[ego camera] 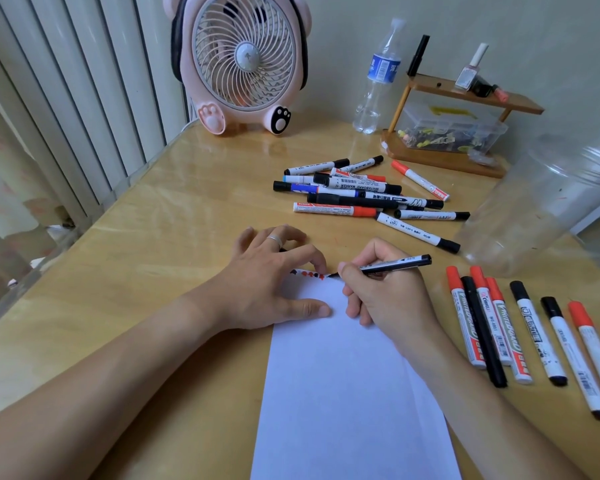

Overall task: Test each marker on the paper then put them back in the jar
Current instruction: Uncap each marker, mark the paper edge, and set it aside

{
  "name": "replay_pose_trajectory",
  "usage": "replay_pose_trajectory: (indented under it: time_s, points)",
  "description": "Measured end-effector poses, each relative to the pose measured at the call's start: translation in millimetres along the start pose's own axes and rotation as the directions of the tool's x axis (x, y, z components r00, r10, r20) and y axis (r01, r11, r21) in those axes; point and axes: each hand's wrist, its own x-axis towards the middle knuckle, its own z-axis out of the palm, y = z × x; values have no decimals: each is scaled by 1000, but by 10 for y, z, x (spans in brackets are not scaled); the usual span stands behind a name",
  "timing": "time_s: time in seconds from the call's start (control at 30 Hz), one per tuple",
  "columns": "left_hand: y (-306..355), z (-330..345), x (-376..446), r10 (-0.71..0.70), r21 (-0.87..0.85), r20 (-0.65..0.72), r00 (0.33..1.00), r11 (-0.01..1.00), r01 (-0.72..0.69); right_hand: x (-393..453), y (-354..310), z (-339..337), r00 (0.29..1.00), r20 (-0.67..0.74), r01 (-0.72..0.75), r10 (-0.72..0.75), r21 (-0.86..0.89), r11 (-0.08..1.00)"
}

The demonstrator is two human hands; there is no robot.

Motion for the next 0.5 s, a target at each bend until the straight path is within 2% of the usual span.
replay_pose_trajectory:
  time_s: [0.5]
  points:
    - [-8,2,9,-3,4,5,1000,1000,3,3,8,11,1000,-17,4,-4,6,1000]
